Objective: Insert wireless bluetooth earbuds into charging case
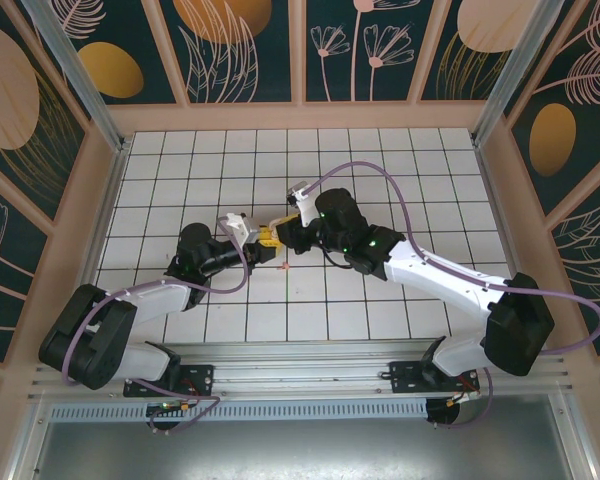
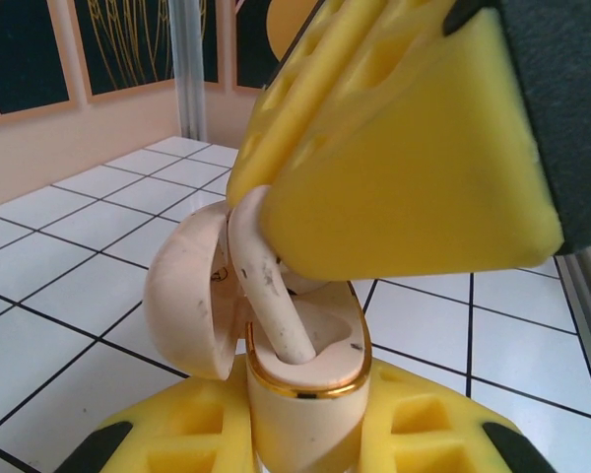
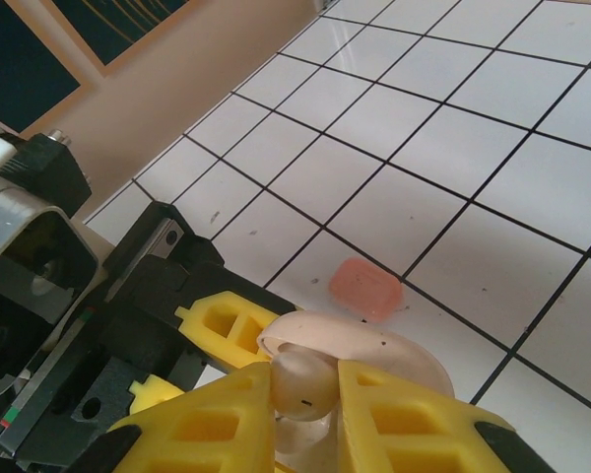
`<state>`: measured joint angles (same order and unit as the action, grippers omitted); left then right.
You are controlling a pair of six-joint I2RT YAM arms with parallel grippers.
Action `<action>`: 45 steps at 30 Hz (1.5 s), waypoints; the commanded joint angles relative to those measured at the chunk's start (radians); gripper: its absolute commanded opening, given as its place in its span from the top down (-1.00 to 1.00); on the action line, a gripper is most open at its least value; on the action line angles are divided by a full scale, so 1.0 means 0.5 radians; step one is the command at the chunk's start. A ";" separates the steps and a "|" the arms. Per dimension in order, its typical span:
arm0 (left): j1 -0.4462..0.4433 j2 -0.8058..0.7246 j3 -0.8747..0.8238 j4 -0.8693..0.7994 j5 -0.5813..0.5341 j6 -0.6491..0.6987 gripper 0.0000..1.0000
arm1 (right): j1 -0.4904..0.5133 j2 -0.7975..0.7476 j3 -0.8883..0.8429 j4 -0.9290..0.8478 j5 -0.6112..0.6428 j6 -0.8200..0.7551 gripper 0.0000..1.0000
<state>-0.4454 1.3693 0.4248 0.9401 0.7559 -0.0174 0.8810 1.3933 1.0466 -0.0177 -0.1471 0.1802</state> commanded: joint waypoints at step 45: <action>-0.008 -0.065 0.075 0.165 0.113 -0.068 0.74 | 0.041 -0.093 -0.001 -0.153 -0.119 -0.190 0.33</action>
<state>-0.4454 1.3678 0.4248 0.9390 0.7860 -0.0719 0.8928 1.3724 1.0317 -0.0341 -0.1673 0.0837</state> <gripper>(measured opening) 0.189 0.326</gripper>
